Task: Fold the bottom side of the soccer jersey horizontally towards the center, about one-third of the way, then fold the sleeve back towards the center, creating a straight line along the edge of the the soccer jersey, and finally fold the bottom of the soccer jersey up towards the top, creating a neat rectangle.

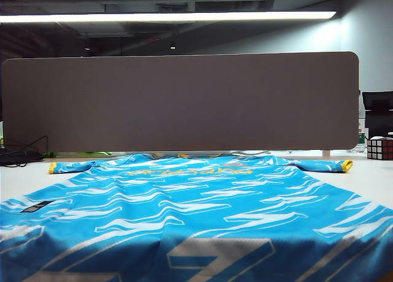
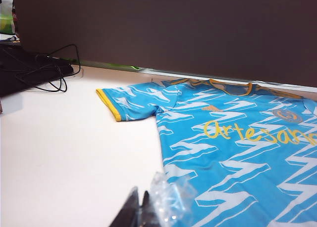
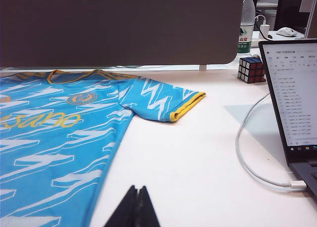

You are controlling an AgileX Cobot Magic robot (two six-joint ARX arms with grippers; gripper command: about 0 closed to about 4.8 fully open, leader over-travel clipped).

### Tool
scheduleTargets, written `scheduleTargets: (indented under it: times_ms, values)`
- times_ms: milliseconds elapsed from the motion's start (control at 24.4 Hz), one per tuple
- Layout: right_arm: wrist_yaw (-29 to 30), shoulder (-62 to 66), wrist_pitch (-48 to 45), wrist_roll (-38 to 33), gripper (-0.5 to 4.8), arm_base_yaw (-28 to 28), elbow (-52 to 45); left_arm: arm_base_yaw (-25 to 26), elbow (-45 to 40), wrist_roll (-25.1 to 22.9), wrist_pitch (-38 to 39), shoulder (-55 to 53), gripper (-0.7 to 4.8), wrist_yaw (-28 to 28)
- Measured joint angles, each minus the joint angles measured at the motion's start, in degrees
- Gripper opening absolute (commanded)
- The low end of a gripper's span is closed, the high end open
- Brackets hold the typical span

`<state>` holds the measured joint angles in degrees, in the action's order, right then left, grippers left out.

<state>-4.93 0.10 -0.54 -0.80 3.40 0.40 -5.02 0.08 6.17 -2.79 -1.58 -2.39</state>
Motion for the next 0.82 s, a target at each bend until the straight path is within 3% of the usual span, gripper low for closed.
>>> scheduleTargets:
  times_ms: [410,615,656,820]
  values:
    - [0.46,0.0,0.0,-0.28,-0.06,0.0,0.0,0.0,0.0,0.48,0.0,0.0,-0.06,0.09]
    - [9.4,0.02,-0.09,-9.01,-0.06,0.02,0.02,0.0,0.07,9.53,0.11,-0.04,-0.06,0.87]
    - [12.68,0.2,0.83,-13.31,-0.06,0.04,0.35,0.02,1.2,13.62,2.14,-0.26,-0.06,0.87]
    - [12.87,4.74,9.35,-16.41,-0.06,0.0,6.99,0.02,7.17,16.39,7.26,-6.73,-0.06,1.49]
